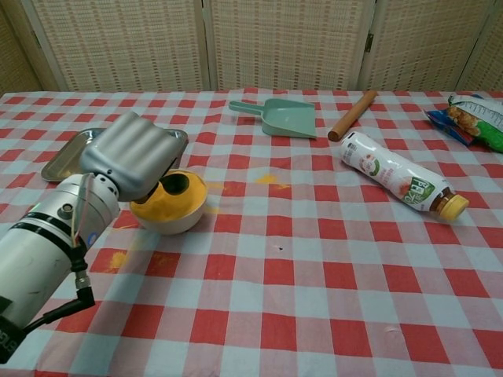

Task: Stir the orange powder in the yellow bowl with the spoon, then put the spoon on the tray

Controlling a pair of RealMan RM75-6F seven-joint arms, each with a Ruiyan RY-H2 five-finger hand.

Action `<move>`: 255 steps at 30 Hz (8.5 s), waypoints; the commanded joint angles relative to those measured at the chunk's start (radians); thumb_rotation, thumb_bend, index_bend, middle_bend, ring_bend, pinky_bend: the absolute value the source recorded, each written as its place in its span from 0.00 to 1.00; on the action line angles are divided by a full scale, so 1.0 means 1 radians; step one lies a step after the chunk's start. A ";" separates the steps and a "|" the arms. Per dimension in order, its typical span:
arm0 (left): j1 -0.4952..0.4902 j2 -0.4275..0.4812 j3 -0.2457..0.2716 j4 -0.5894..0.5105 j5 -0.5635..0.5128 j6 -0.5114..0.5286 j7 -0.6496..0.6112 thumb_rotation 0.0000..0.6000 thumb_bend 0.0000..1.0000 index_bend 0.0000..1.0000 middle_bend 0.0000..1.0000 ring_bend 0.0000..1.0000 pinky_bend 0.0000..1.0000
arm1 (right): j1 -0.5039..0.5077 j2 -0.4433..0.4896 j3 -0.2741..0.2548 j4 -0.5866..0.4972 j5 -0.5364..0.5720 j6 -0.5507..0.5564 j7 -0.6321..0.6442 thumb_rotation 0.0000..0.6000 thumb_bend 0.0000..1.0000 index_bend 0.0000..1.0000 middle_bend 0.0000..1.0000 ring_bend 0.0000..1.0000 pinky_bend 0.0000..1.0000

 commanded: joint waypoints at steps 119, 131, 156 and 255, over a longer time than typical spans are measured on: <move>0.140 -0.092 0.172 0.796 0.424 0.178 -0.784 1.00 0.44 0.45 1.00 1.00 1.00 | -0.003 -0.029 -0.008 -0.007 -0.016 -0.010 -0.087 1.00 0.04 0.00 0.00 0.00 0.00; 0.141 -0.106 0.172 0.835 0.433 0.203 -0.835 1.00 0.44 0.51 1.00 1.00 1.00 | -0.004 -0.030 -0.008 -0.007 -0.014 -0.011 -0.094 1.00 0.04 0.00 0.00 0.00 0.00; 0.158 -0.071 0.183 0.757 0.438 0.199 -0.818 1.00 0.44 0.62 1.00 1.00 1.00 | -0.007 -0.030 -0.010 -0.007 -0.016 -0.009 -0.096 1.00 0.04 0.00 0.00 0.00 0.00; 0.256 -0.013 0.250 0.632 0.541 0.250 -1.189 1.00 0.47 0.49 1.00 1.00 1.00 | -0.015 -0.030 -0.009 -0.007 -0.020 0.000 -0.108 1.00 0.04 0.00 0.00 0.00 0.00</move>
